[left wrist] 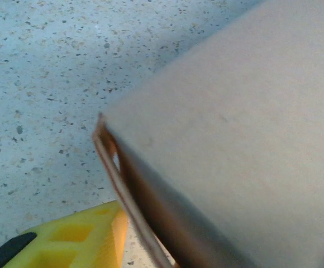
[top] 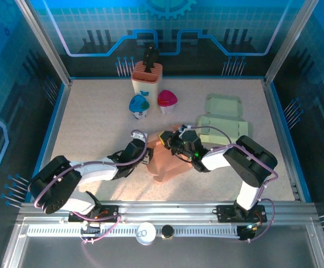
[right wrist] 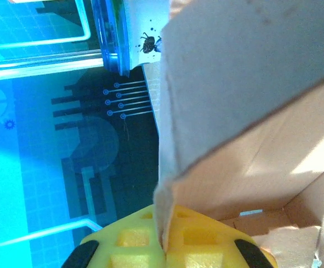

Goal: Fold the paper box

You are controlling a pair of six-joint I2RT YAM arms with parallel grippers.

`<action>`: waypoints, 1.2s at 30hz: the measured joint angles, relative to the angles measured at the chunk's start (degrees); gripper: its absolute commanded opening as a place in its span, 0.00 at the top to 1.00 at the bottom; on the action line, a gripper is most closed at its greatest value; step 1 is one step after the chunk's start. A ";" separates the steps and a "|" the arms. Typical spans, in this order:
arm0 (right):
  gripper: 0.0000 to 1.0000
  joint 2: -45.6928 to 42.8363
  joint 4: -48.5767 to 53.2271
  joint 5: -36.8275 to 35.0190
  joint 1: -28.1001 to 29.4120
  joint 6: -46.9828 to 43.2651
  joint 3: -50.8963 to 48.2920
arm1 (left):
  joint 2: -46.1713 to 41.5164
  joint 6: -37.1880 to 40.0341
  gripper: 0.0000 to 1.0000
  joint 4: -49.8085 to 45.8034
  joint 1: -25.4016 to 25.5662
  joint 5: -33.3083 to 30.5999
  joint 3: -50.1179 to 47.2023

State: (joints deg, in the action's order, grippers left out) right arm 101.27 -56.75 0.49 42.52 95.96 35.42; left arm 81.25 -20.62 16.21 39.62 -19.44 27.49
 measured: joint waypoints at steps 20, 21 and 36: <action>1.00 0.87 -2.91 -5.53 2.43 0.07 -0.66 | 4.31 -6.67 0.95 -1.77 2.29 -10.38 3.37; 1.00 0.87 -2.91 -5.66 2.49 0.13 -0.66 | 4.55 -7.32 0.98 -2.25 2.51 -11.10 3.72; 0.19 -20.11 23.65 -4.09 0.98 -7.65 0.52 | 1.44 -14.53 1.00 -16.39 3.17 -19.34 9.29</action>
State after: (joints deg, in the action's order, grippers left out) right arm 81.17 -33.10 -3.60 43.51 88.31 35.94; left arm 82.70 -35.16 -0.19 42.78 -38.79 36.77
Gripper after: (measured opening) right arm 0.796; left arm 0.089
